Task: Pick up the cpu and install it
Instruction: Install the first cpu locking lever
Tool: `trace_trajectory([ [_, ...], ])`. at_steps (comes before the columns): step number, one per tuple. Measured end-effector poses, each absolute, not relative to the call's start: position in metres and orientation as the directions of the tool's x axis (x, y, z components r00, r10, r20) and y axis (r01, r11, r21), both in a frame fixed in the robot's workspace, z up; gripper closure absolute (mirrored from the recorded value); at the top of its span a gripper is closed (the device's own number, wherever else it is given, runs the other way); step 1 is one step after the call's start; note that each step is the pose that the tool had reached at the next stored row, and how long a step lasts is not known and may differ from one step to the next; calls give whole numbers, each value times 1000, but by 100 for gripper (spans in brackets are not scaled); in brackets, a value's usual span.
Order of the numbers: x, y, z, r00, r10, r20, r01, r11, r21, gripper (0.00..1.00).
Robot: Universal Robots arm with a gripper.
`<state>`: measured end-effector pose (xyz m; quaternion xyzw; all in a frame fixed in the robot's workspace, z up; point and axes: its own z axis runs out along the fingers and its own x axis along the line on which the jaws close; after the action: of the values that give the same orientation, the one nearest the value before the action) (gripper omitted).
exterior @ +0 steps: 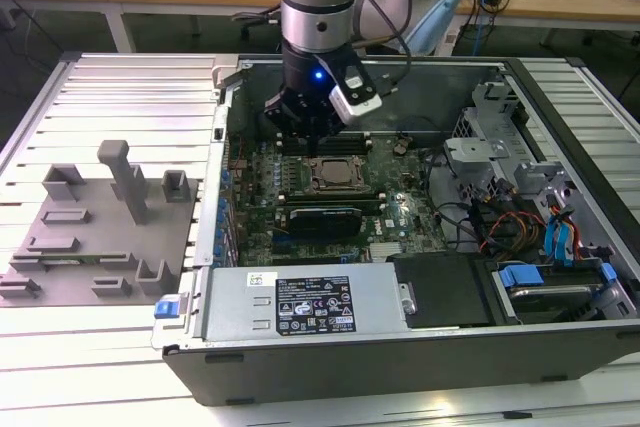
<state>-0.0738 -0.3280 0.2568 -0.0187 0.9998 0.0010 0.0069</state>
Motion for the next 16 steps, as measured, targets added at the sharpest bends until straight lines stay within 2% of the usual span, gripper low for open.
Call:
trace_trajectory([
  [8,-100,-328,257,-999,-37,-14,-37,999,2,89],
  [11,-102,-328,257,-999,-36,-17,-37,997,62,89],
  [13,-102,-328,257,-999,-35,-19,-37,992,122,89],
  [16,-100,-328,257,-999,-35,-20,-37,990,137,89],
])
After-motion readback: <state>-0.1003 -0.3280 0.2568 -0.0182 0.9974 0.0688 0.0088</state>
